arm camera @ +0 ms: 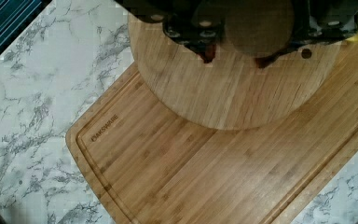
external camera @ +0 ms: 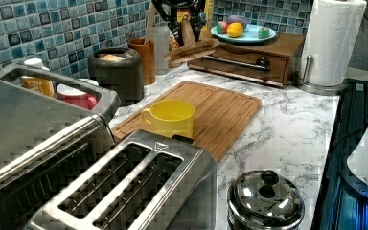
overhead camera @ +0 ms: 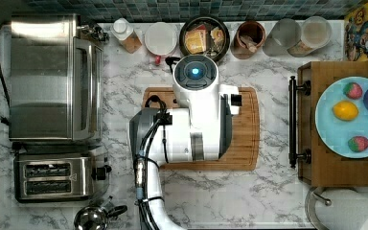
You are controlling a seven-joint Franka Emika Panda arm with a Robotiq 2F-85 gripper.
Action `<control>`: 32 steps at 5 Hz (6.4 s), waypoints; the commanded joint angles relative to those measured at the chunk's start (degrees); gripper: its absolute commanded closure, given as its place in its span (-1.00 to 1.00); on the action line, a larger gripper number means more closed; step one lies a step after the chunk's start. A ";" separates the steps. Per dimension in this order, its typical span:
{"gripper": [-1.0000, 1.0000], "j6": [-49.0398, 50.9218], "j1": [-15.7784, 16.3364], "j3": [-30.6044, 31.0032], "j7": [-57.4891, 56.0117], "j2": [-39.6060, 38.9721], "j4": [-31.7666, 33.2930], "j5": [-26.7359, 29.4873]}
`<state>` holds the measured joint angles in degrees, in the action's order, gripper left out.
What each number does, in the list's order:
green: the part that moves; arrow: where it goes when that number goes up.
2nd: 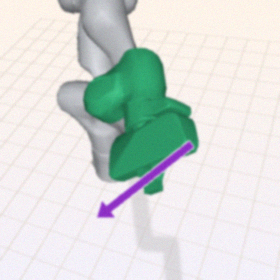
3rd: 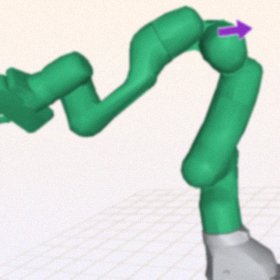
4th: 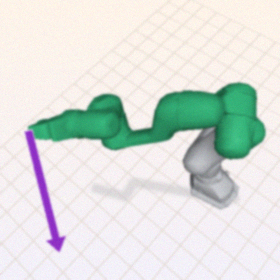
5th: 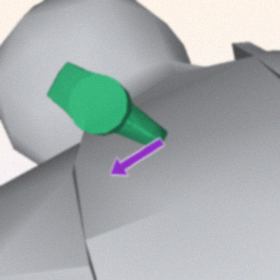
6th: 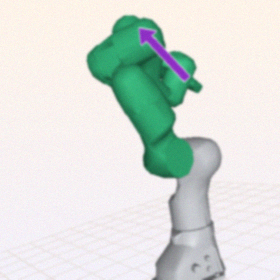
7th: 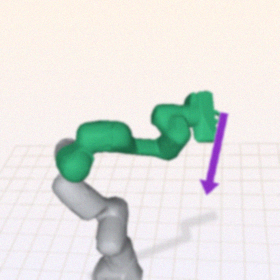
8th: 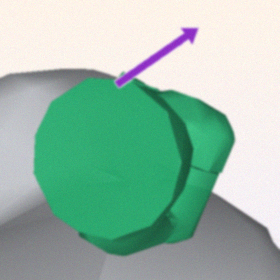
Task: Place the lid on the board.
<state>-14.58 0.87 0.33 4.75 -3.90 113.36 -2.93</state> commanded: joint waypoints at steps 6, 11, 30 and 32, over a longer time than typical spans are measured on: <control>1.00 -24.10 -4.03 -9.45 10.27 1.43 12.48 -8.30; -1.00 -34.94 -4.14 -10.04 9.87 2.17 18.87 -5.66; -1.00 -32.08 -5.22 -8.20 9.82 0.31 18.06 -5.29; -1.00 -32.09 -5.24 -8.19 9.82 0.31 18.05 -5.30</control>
<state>-46.05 -4.30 -7.92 16.23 -5.25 134.62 -8.52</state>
